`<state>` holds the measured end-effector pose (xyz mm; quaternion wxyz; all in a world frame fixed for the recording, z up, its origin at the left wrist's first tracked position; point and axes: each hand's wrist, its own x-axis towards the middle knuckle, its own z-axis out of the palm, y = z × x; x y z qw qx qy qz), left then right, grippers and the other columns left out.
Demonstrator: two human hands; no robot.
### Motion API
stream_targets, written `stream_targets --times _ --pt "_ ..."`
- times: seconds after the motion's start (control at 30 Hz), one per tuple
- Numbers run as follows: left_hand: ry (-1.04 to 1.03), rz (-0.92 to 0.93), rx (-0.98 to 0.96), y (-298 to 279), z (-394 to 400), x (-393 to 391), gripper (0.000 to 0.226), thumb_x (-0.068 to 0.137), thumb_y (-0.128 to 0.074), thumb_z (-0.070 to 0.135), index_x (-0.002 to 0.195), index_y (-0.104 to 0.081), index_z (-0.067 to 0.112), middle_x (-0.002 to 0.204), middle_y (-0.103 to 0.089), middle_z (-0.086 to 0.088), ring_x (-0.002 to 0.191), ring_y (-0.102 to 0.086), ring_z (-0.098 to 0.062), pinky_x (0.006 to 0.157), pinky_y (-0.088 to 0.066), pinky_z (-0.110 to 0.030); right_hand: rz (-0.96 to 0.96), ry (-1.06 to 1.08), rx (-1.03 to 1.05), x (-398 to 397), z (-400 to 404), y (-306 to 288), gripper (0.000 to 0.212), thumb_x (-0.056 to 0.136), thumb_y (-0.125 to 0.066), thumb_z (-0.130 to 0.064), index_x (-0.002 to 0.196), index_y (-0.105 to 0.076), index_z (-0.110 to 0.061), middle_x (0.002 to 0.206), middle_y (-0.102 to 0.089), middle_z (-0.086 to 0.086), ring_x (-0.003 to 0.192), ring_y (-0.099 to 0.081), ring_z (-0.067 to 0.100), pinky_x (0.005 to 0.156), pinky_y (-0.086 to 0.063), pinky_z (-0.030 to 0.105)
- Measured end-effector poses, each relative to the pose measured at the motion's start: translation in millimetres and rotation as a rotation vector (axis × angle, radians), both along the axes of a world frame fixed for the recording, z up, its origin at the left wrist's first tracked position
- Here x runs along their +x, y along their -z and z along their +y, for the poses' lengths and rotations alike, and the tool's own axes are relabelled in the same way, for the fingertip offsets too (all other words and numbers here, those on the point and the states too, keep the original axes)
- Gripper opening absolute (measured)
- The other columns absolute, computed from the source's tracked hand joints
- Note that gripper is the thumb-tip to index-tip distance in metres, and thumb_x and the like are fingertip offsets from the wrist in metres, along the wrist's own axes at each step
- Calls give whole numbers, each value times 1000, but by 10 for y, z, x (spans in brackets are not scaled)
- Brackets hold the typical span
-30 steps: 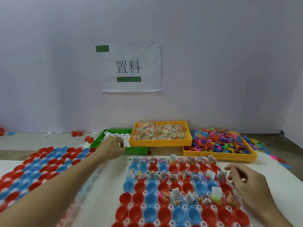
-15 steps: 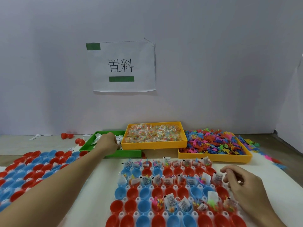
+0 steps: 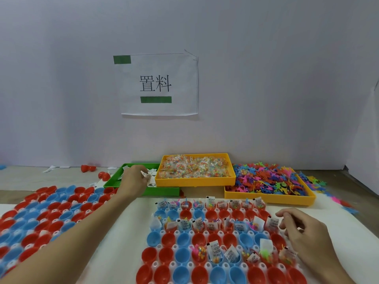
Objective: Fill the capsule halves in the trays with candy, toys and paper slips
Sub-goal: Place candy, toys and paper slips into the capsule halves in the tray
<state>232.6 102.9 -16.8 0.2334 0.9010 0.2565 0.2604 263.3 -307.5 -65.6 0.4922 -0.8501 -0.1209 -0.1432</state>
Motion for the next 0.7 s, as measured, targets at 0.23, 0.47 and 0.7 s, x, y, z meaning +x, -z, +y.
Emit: stream_targets --times 0.23,0.47,0.7 --pt "22 -307 -137 -181 -562 -486 9 95 -64 21 88 -65 15 83 -66 3 74 -58 -7 60 -41 -17 -41 -6 -1 1 -10 -31 23 97 -56 -4 88 -72 -18 78 -69 -4 77 -65 16 59 -49 18" --pt "517 -214 -314 -223 -1298 -1050 11 88 -71 14 79 -69 18 72 -70 1 67 -66 -14 61 -55 -26 -184 -81 123 -193 33 -433 30 97 -55 -4 86 -69 -28 73 -70 -6 73 -65 8 61 -50 11" --pt "675 -144 -324 -137 -1528 -1159 8 85 -75 18 80 -74 24 74 -72 10 70 -67 -4 66 -56 -28 -76 -585 -304 -597 609 -918 11 90 -68 -33 94 -73 -41 89 -69 -30 89 -63 -7 76 -46 7"
